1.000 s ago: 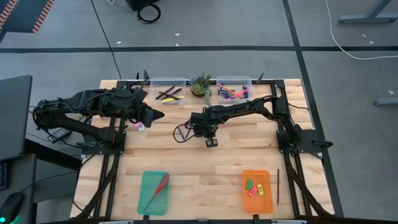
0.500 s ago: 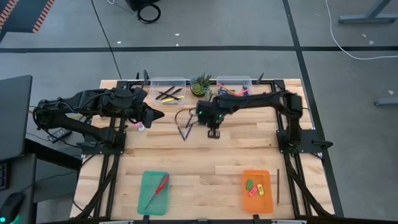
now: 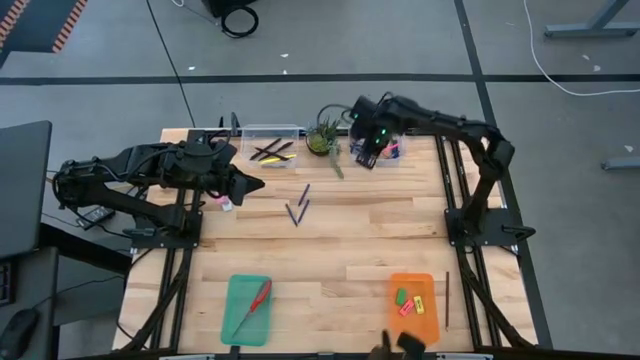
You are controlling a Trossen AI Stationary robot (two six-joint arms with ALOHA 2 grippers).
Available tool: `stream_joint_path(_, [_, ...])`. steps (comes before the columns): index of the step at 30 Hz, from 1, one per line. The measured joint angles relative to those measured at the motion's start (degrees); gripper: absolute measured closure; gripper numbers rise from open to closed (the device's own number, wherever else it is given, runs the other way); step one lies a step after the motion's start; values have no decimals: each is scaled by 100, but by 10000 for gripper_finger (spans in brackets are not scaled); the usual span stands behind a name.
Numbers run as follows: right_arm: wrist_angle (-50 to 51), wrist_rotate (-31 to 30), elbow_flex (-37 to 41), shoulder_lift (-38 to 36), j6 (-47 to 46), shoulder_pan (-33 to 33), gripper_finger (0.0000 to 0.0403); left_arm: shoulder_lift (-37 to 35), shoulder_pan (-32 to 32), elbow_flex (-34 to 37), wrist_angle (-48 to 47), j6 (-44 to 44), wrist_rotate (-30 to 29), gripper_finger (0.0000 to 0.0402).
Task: Sort crayons/erasers/pens/pencils in bins
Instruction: Put the blue crayon into the right transparent bin, then put the brown pencil into the right transparent bin
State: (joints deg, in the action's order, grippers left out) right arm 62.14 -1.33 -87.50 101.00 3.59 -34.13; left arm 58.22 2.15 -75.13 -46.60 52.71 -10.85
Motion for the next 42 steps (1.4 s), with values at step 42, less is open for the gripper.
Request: stream_joint_path(42, [338, 1515, -13, -547, 336, 412, 247, 89, -47, -5, -178, 59, -621, 301])
